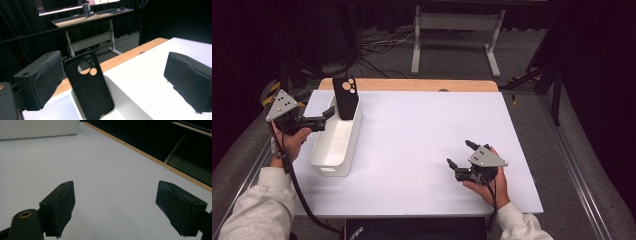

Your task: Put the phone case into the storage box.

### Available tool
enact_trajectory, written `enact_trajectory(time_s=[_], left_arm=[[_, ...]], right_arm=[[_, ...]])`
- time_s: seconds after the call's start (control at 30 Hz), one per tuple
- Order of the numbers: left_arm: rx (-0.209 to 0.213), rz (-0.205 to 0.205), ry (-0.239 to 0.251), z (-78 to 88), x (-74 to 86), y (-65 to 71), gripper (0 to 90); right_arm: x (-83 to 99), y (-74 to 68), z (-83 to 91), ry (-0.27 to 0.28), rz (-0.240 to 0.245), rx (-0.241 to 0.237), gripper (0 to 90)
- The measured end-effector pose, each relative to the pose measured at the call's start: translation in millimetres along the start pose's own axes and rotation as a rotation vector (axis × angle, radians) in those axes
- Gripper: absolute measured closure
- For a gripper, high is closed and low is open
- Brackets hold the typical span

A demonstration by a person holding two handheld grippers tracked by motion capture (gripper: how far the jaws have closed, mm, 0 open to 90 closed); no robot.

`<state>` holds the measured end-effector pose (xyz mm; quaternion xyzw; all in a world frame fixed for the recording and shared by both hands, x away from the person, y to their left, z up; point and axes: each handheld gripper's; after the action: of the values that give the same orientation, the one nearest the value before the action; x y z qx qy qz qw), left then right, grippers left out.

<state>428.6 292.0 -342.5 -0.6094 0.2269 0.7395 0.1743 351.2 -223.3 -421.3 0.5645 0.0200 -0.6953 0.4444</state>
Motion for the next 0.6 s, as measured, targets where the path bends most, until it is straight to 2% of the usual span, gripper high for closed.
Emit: enact_trajectory(time_s=[0.23,0.33,0.6], left_arm=[[0.011,-0.008,0.006,1.7,4.1,11.7,4.2],[0.034,0.001,0.011,4.7,6.7,16.9,4.2],[0.057,-0.004,0.021,9.8,11.8,27.4,4.0]], right_arm=[[-1.0,-3.0,-0.8,-0.003,0.004,-0.009,16.6],[-1.0,-4.4,-1.4,-0.008,0.013,-0.011,16.6],[-1.7,-4.5,-0.6,-0.008,0.013,-0.007,16.6]])
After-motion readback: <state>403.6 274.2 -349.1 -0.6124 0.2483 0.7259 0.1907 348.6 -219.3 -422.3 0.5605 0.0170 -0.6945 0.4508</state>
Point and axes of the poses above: each handheld gripper's, and its own axes: z roughly backward along the jaws, x roughly out of its underside, y roughly to its right, and after that the axes turned 14 degrees about z, right-handed
